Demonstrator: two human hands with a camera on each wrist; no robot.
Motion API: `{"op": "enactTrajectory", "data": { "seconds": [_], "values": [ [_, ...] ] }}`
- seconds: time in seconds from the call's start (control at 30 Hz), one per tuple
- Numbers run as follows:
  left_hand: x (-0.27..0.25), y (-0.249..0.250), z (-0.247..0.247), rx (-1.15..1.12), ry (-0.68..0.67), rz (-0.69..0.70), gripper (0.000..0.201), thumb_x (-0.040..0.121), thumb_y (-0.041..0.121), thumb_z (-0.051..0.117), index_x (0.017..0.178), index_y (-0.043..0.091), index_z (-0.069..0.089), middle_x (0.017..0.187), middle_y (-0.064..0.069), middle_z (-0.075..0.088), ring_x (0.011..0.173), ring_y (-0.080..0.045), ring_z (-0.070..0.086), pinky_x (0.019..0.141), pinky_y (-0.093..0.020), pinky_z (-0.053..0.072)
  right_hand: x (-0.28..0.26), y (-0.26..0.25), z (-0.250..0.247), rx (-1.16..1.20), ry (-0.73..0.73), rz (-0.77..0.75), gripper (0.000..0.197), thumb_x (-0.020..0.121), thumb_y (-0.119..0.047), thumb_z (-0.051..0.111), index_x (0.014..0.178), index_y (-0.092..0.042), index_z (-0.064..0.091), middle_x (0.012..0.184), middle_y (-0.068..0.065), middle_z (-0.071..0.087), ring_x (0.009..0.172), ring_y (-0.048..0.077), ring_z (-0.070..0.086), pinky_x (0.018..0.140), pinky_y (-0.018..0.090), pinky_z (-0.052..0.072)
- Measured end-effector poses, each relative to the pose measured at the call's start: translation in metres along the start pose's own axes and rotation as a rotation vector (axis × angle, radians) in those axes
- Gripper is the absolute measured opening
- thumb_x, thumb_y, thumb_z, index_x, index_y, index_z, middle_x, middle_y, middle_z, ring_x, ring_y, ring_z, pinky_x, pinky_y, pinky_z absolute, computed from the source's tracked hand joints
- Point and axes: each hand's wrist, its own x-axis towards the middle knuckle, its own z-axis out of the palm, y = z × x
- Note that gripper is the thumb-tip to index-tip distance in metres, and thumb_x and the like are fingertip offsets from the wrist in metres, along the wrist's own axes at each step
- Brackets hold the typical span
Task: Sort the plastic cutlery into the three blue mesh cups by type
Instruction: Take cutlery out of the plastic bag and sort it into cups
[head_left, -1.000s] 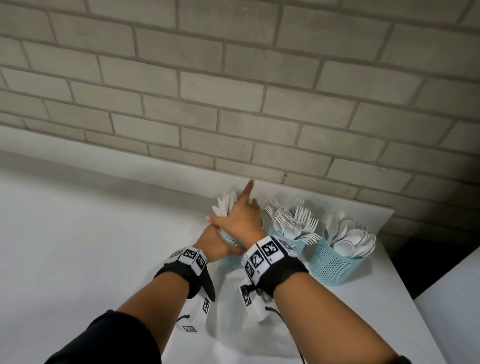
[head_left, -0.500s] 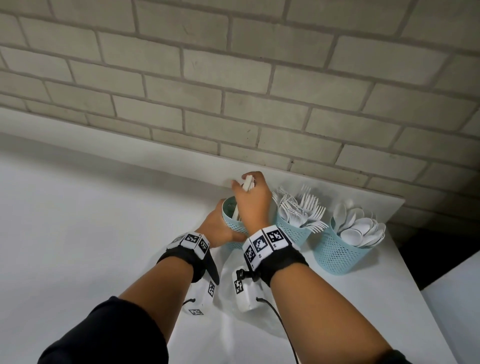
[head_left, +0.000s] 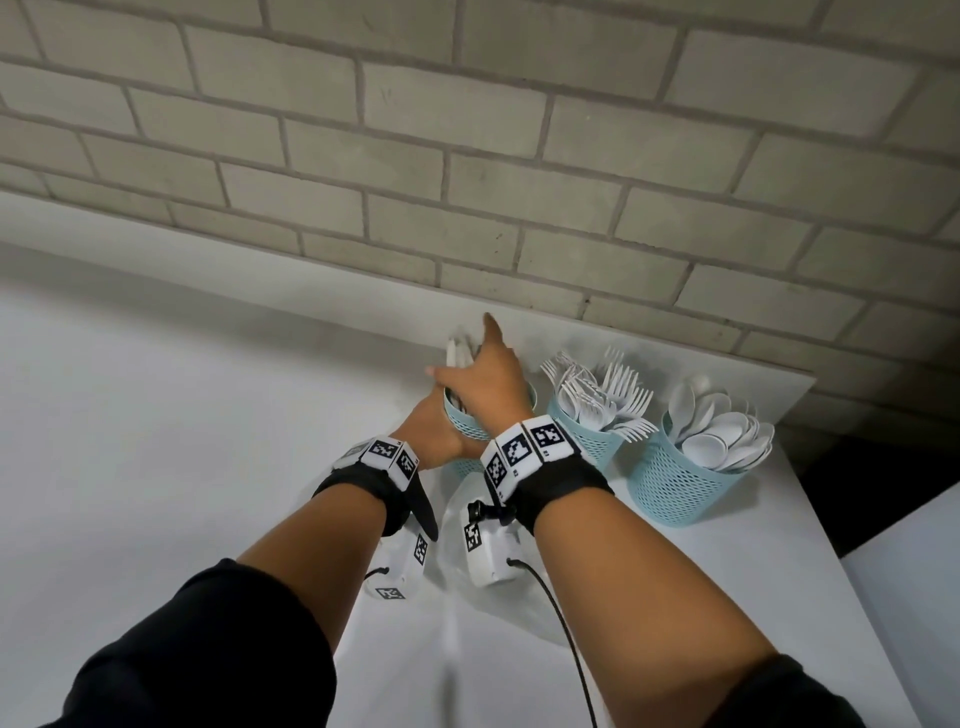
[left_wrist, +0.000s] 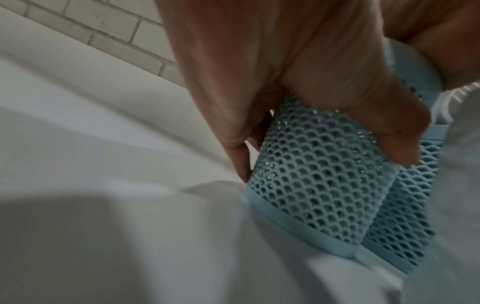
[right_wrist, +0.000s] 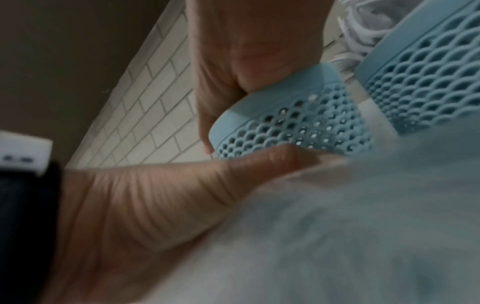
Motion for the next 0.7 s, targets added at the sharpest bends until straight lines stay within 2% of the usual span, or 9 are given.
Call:
{"op": "enactTrajectory", "data": {
  "seconds": [0.07,0.13,0.17,0.27,0.3,0.37,0.47,0.57,0.7],
  "values": [
    [0.0,-0.001,-0.001,-0.006,0.014,-0.007,0.099,0.053,0.04,0.083,0.135,0.008,0.036,0.111,0.008,0.059,0.106,-0.008,0.059,0.094,-0.022,0.048,-0.001,-0.001,-0.001,0.058,0.033,0.009,0.101,0.073,-0.028,0.077,0.149,-0.019,0.012,0.146,0.013,0.04,0.132,0.032,0.041,0.104,0.046,0.041],
    [0.001,0.0,0.0,-0.006,-0.002,-0.004,0.083,0.064,0.023,0.083,0.133,0.007,0.039,0.108,0.008,0.058,0.103,-0.006,0.057,0.096,-0.023,0.047,-0.003,-0.004,-0.004,-0.031,0.021,0.006,0.095,0.073,-0.032,0.076,0.147,-0.015,0.018,0.15,0.015,0.031,0.137,0.033,0.031,0.111,0.046,0.032],
    [0.001,0.0,0.001,-0.009,-0.017,0.008,0.073,0.068,0.014,0.081,0.13,0.006,0.042,0.105,0.01,0.058,0.102,-0.008,0.057,0.094,-0.021,0.047,-0.004,-0.005,-0.005,-0.1,-0.04,-0.025,0.082,0.075,-0.034,0.074,0.142,-0.013,0.031,0.144,0.016,0.038,0.134,0.033,0.035,0.11,0.044,0.033],
    [-0.001,-0.002,0.0,-0.043,-0.004,0.011,0.091,0.058,0.018,0.087,0.132,0.008,0.036,0.111,0.008,0.057,0.107,-0.008,0.056,0.093,-0.019,0.046,-0.007,-0.007,-0.008,0.015,-0.059,-0.132,0.021,0.081,-0.025,0.069,0.095,-0.011,0.059,0.094,0.01,0.065,0.087,0.024,0.06,0.071,0.027,0.047],
    [-0.001,-0.003,0.0,-0.052,0.012,0.006,0.102,0.051,0.025,0.089,0.134,0.009,0.032,0.116,0.005,0.056,0.108,-0.007,0.056,0.094,-0.022,0.046,-0.008,-0.006,-0.008,0.087,-0.011,-0.14,0.015,0.082,-0.024,0.068,0.081,-0.015,0.056,0.081,0.006,0.063,0.075,0.02,0.059,0.06,0.025,0.044],
    [-0.002,-0.003,0.001,-0.051,0.036,-0.009,0.111,0.041,0.038,0.087,0.134,0.011,0.031,0.118,0.001,0.056,0.106,-0.007,0.057,0.093,-0.026,0.047,-0.01,-0.005,-0.008,0.191,0.101,-0.15,0.02,0.083,-0.023,0.066,0.073,-0.022,0.048,0.071,0.002,0.058,0.065,0.019,0.056,0.057,0.025,0.043],
    [-0.001,-0.003,0.001,-0.054,0.028,-0.025,0.113,0.039,0.042,0.087,0.133,0.012,0.032,0.12,0.0,0.056,0.108,-0.009,0.057,0.096,-0.032,0.048,-0.015,-0.007,-0.008,0.262,0.204,-0.144,0.013,0.083,-0.015,0.061,0.092,-0.019,0.053,0.078,0.001,0.06,0.07,0.019,0.058,0.063,0.027,0.045],
    [-0.001,-0.005,0.0,-0.05,0.024,-0.053,0.114,0.039,0.05,0.088,0.132,0.015,0.033,0.121,-0.001,0.057,0.111,-0.014,0.058,0.098,-0.041,0.048,-0.016,-0.006,-0.006,0.315,0.247,-0.133,0.05,0.079,-0.012,0.065,0.124,-0.02,0.045,0.106,0.004,0.059,0.096,0.019,0.058,0.079,0.031,0.048],
    [-0.001,-0.001,0.0,-0.021,0.033,-0.06,0.119,0.04,0.065,0.084,0.135,0.013,0.034,0.124,-0.001,0.055,0.114,-0.015,0.056,0.102,-0.04,0.046,-0.009,-0.003,-0.005,0.245,0.175,-0.039,0.1,0.075,-0.027,0.076,0.149,-0.024,0.008,0.142,0.009,0.042,0.131,0.023,0.041,0.1,0.04,0.041]
  ]
}}
